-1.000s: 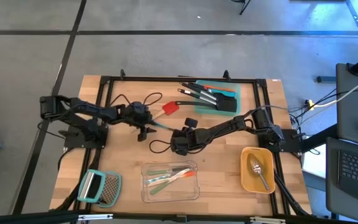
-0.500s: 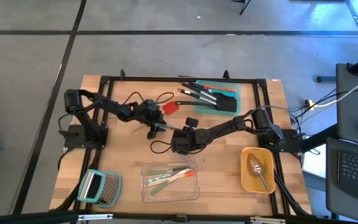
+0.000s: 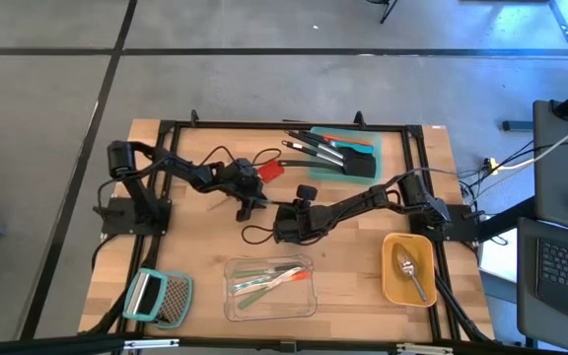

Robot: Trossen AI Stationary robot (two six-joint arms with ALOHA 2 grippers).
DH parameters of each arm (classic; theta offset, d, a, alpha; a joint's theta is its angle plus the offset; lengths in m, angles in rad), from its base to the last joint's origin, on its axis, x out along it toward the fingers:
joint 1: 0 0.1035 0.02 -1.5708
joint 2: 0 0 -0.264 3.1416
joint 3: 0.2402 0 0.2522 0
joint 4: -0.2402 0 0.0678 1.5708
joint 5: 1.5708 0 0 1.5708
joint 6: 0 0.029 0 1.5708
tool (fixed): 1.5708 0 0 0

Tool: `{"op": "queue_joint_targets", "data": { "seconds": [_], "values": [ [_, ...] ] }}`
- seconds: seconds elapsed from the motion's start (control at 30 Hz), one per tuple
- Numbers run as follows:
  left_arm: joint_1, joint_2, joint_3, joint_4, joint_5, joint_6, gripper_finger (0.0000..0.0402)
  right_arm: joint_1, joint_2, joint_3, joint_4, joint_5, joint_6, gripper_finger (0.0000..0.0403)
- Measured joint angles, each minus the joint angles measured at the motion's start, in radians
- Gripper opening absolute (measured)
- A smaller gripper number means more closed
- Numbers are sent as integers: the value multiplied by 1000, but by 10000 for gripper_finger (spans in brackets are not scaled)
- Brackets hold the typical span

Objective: Pick & Place Kitchen Items
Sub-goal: Put the blue table knife into the transparent bin

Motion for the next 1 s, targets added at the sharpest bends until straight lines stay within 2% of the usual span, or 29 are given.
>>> {"op": "queue_joint_targets", "data": {
  "seconds": [0.3, 0.6, 0.73, 1.0],
  "values": [
    [0, 18, 1, 1, -10, -5, 22, 0, 0, 0, 2, 0, 23, 79],
    [-5, -3, -2, -21, -16, -72, 20, 0, 0, 42, -41, -24, 73, 91],
    [-6, -52, -9, -61, -4, -117, 11, -5, 6, 115, -110, -60, 80, 112],
    [-7, -122, -10, -187, -19, -134, 11, -13, 3, 267, -191, -52, 80, 169]
  ]
}}
